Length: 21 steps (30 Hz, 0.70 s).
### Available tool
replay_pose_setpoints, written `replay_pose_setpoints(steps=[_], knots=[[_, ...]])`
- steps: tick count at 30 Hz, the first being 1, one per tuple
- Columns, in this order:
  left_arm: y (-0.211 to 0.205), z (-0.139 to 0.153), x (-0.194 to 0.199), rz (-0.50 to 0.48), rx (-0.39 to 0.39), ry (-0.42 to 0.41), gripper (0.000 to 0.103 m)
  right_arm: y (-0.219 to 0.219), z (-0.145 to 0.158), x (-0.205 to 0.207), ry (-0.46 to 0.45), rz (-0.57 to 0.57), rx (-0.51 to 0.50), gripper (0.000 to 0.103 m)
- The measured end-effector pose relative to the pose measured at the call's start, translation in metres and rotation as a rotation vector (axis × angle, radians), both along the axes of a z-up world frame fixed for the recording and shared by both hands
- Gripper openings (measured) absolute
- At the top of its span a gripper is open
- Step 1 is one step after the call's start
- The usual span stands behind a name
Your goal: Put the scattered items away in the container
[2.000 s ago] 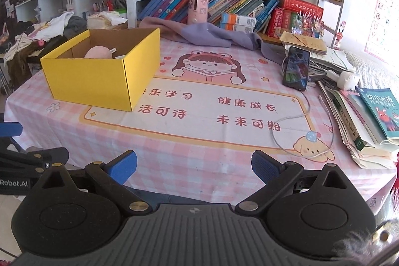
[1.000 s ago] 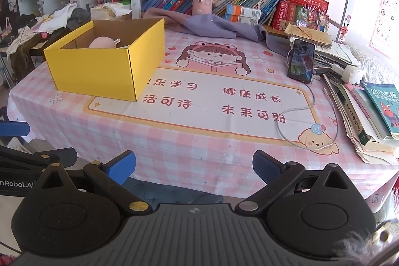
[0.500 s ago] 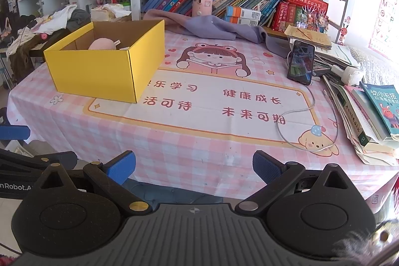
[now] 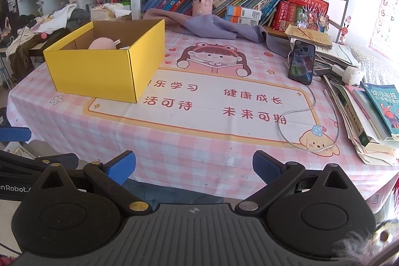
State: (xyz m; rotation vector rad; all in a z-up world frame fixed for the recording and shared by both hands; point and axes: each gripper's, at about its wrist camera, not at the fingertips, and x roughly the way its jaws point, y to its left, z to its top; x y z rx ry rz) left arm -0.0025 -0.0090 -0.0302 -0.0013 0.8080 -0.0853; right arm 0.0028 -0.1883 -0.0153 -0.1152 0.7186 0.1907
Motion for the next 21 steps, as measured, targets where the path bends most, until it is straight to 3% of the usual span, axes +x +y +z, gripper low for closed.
replay_pose_setpoints(steps=[21], knots=[[0.0026,-0.0032,0.007,0.011,-0.009,0.017,0.099,0.0015,-0.0068,0.0099,0.026,0.007,-0.006,0.101]])
